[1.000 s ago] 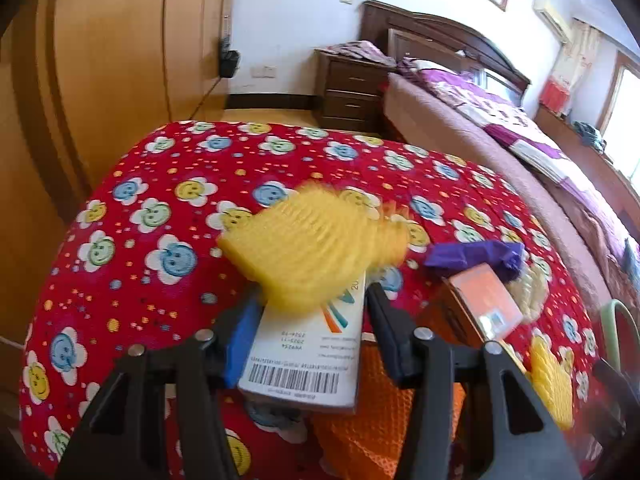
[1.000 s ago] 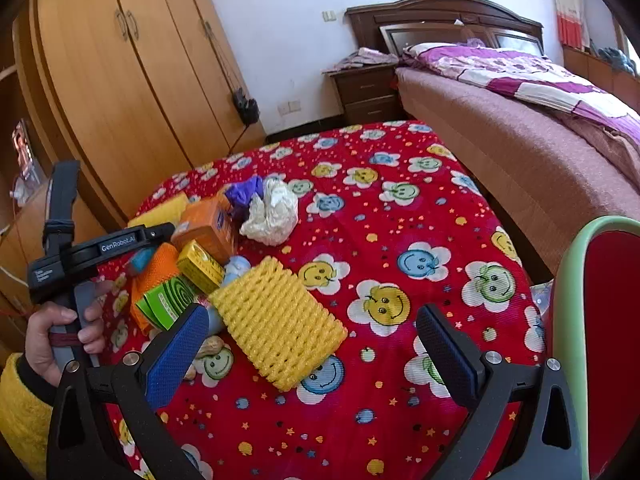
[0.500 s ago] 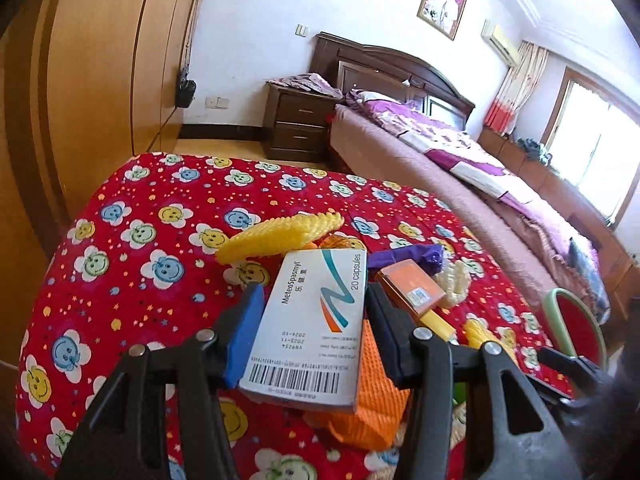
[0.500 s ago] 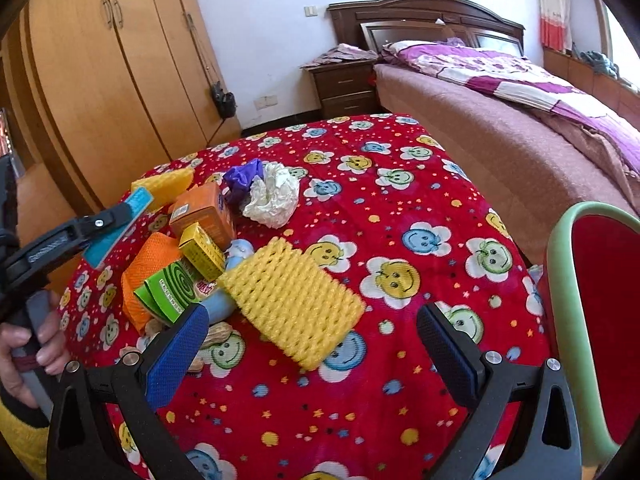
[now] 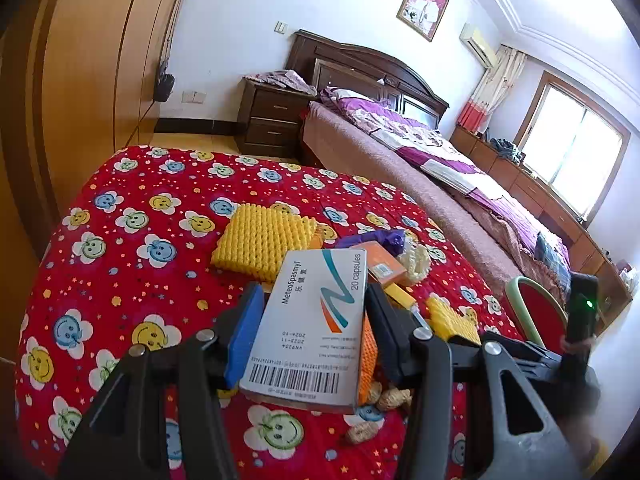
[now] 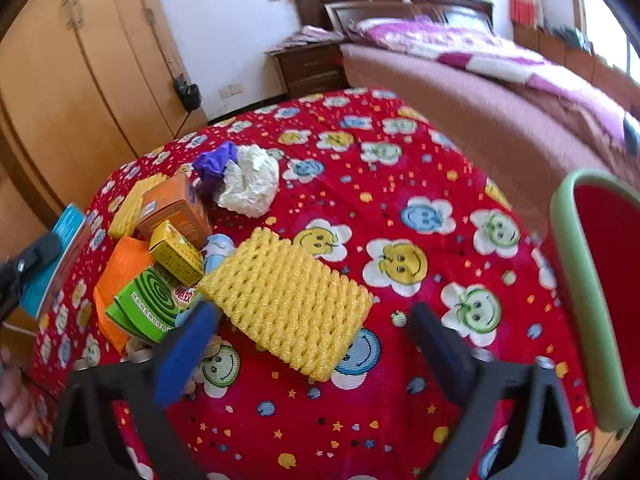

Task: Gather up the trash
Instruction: 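Grasp the yellow foam net with the right tool, then carry the foam net over the red bucket with the right tool while the left tool carries the medicine box, then open both tools to drop the box and foam net into the bucket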

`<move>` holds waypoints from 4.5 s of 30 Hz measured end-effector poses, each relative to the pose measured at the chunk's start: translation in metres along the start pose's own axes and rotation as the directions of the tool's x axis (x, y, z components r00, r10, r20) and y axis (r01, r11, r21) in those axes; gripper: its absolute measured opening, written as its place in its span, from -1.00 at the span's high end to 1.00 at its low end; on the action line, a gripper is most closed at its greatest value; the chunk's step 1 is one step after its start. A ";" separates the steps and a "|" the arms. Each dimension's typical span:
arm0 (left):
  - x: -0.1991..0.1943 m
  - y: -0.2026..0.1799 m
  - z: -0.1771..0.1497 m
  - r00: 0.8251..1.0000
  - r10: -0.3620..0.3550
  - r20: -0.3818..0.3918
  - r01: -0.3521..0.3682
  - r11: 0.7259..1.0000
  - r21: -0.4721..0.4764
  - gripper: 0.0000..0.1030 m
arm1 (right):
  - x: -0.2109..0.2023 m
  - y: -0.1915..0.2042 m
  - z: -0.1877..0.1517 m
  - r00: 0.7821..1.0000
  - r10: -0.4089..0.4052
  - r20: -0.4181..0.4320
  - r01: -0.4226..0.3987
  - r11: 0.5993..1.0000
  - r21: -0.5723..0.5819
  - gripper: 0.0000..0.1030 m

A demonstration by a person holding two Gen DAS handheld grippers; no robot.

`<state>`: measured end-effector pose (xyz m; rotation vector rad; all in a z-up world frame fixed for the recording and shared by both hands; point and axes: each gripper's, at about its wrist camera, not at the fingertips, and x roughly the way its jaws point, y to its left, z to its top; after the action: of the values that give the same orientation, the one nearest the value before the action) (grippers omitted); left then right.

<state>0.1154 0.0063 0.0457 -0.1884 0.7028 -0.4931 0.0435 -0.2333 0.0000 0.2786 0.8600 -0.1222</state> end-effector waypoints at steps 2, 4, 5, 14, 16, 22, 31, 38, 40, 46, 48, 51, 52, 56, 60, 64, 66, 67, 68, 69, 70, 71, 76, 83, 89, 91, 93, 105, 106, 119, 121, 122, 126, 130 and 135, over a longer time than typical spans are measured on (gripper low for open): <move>-0.004 -0.002 -0.002 1.000 0.006 0.007 -0.006 1.000 0.003 -0.03 | 0.000 -0.003 0.000 1.000 -0.011 0.002 0.011 1.000 0.007 -0.29; -0.009 -0.004 -0.004 1.000 0.007 0.015 -0.007 1.000 0.001 -0.03 | -0.001 -0.005 0.001 1.000 0.005 0.006 -0.005 1.000 0.006 0.12; -0.009 -0.004 -0.003 1.000 0.008 0.016 -0.008 1.000 -0.001 -0.03 | -0.002 -0.006 0.001 1.000 0.021 0.002 -0.021 1.000 0.012 0.23; -0.023 -0.018 -0.010 0.999 0.034 0.030 -0.033 0.999 -0.033 -0.03 | -0.023 -0.011 -0.007 0.995 0.088 0.039 -0.088 0.996 -0.012 0.63; -0.027 -0.022 -0.012 0.999 0.036 0.037 -0.035 0.999 -0.039 -0.03 | -0.033 -0.010 -0.008 0.993 0.101 0.058 -0.100 0.995 -0.027 0.63; -0.034 -0.041 -0.014 0.999 0.030 0.038 -0.029 0.999 -0.031 -0.03 | -0.065 -0.013 -0.010 0.983 0.131 0.125 -0.125 0.991 -0.055 0.64; -0.046 -0.075 -0.016 0.999 -0.001 0.047 0.001 1.000 -0.003 -0.03 | -0.102 -0.026 -0.015 0.968 0.162 0.193 -0.154 0.986 -0.057 0.64; -0.052 -0.101 -0.014 0.998 -0.021 0.060 0.020 0.999 0.032 -0.03 | -0.125 -0.040 -0.022 0.955 0.164 0.245 -0.156 0.986 -0.052 0.64; -0.051 -0.110 -0.014 0.998 -0.032 0.058 0.029 0.999 0.044 -0.03 | -0.131 -0.043 -0.025 0.952 0.161 0.259 -0.154 0.987 -0.048 0.64; -0.048 -0.134 -0.013 0.997 -0.066 0.041 0.062 0.995 0.081 -0.03 | -0.148 -0.056 -0.028 0.944 0.144 0.295 -0.142 0.989 -0.029 0.64; -0.046 -0.143 -0.012 0.996 -0.077 0.036 0.073 0.992 0.098 -0.03 | -0.154 -0.062 -0.029 0.942 0.135 0.307 -0.135 0.991 -0.019 0.64; -0.041 -0.158 -0.011 0.995 -0.091 0.034 0.085 0.988 0.132 -0.03 | -0.162 -0.072 -0.033 0.939 0.120 0.321 -0.125 0.992 -0.004 0.64; -0.040 -0.161 -0.011 0.995 -0.094 0.032 0.089 0.986 0.141 -0.03 | -0.164 -0.076 -0.034 0.939 0.114 0.325 -0.121 0.993 0.001 0.64; -0.033 -0.180 -0.009 0.993 -0.115 0.022 0.110 0.978 0.177 -0.03 | -0.170 -0.090 -0.036 0.937 0.090 0.337 -0.106 0.994 0.031 0.64; -0.021 -0.197 -0.013 0.990 -0.144 0.002 0.140 0.967 0.211 -0.03 | -0.172 -0.105 -0.039 0.939 0.059 0.338 -0.085 0.994 0.062 0.64; -0.005 -0.215 -0.016 0.986 -0.163 -0.027 0.164 0.958 0.236 -0.03 | -0.170 -0.119 -0.041 0.944 0.026 0.329 -0.061 0.993 0.098 0.64; 0.002 -0.222 -0.018 0.985 -0.167 -0.040 0.172 0.954 0.244 -0.03 | -0.169 -0.130 -0.044 0.946 0.012 0.325 -0.054 0.991 0.121 0.64; 0.006 -0.227 -0.019 0.984 -0.171 -0.048 0.178 0.952 0.249 -0.03 | -0.168 -0.134 -0.045 0.946 0.006 0.323 -0.052 0.990 0.132 0.64; 0.010 -0.231 -0.020 0.983 -0.174 -0.054 0.182 0.950 0.254 -0.03 | -0.168 -0.140 -0.046 0.947 0.000 0.321 -0.049 0.988 0.144 0.64; 0.014 -0.235 -0.021 0.982 -0.177 -0.059 0.187 0.948 0.259 -0.03 | -0.167 -0.145 -0.047 0.947 -0.005 0.320 -0.047 0.987 0.156 0.64; 0.019 -0.240 -0.022 0.981 -0.184 -0.066 0.195 0.944 0.267 -0.03 | -0.167 -0.149 -0.047 0.948 -0.011 0.318 -0.044 0.985 0.166 0.64; 0.021 -0.244 -0.023 0.980 -0.187 -0.069 0.199 0.942 0.271 -0.03 | -0.166 -0.155 -0.048 0.948 -0.020 0.316 -0.039 0.983 0.180 0.64; 0.041 -0.269 -0.029 0.972 -0.210 -0.105 0.232 0.924 0.305 -0.03 | -0.164 -0.178 -0.052 0.949 -0.062 0.308 -0.012 0.972 0.233 0.64; 0.069 -0.300 -0.041 0.958 -0.240 -0.158 0.281 0.892 0.353 -0.03 | -0.158 -0.209 -0.058 0.952 -0.124 0.281 0.036 0.954 0.299 0.64; 0.092 -0.320 -0.050 0.950 -0.242 -0.197 0.301 0.876 0.377 -0.03 | -0.151 -0.228 -0.063 0.952 -0.166 0.258 0.071 0.937 0.342 0.62; 0.099 -0.323 -0.053 0.949 -0.238 -0.208 0.303 0.872 0.385 -0.03 | -0.149 -0.234 -0.064 0.953 -0.176 0.248 0.080 0.932 0.353 0.60; 0.106 -0.326 -0.055 0.945 -0.235 -0.225 0.308 0.870 0.385 -0.03 | -0.147 -0.239 -0.066 0.952 -0.188 0.241 0.092 0.928 0.361 0.59; 0.117 -0.326 -0.062 0.934 -0.254 -0.251 0.336 0.862 0.379 -0.19 | -0.146 -0.248 -0.069 0.946 -0.225 0.234 0.122 0.913 0.388 0.39; 0.116 -0.326 -0.062 0.934 -0.254 -0.250 0.336 0.862 0.379 -0.19 | -0.146 -0.248 -0.069 0.946 -0.225 0.234 0.121 0.913 0.390 0.38; 0.094 -0.300 -0.056 0.947 -0.215 -0.237 0.287 0.899 0.331 -0.19 | -0.154 -0.236 -0.066 0.945 -0.203 0.255 0.097 0.922 0.374 0.03; 0.087 -0.293 -0.055 0.950 -0.208 -0.232 0.276 0.905 0.322 -0.19 | -0.156 -0.231 -0.065 0.946 -0.192 0.262 0.087 0.927 0.366 -0.05; 0.085 -0.291 -0.055 0.951 -0.206 -0.229 0.273 0.907 0.320 -0.19 | -0.157 -0.228 -0.064 0.945 -0.189 0.266 0.085 0.929 0.360 -0.06; 0.071 -0.278 -0.052 0.958 -0.193 -0.213 0.252 0.920 0.301 -0.19 | -0.160 -0.217 -0.062 0.946 -0.175 0.272 0.076 0.937 0.340 -0.10; 0.061 -0.264 -0.048 0.965 -0.174 -0.198 0.226 0.933 0.279 -0.19 | -0.161 -0.206 -0.060 0.949 -0.158 0.272 0.066 0.946 0.319 -0.12; 0.049 -0.244 -0.045 0.974 -0.143 -0.175 0.184 0.950 0.251 -0.19 | -0.160 -0.191 -0.057 0.953 -0.133 0.273 0.051 0.956 0.288 -0.13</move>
<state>0.0278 -0.2304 0.0641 0.0455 0.7684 -0.7622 -0.1436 -0.4007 0.0495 0.4712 0.5616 -0.3659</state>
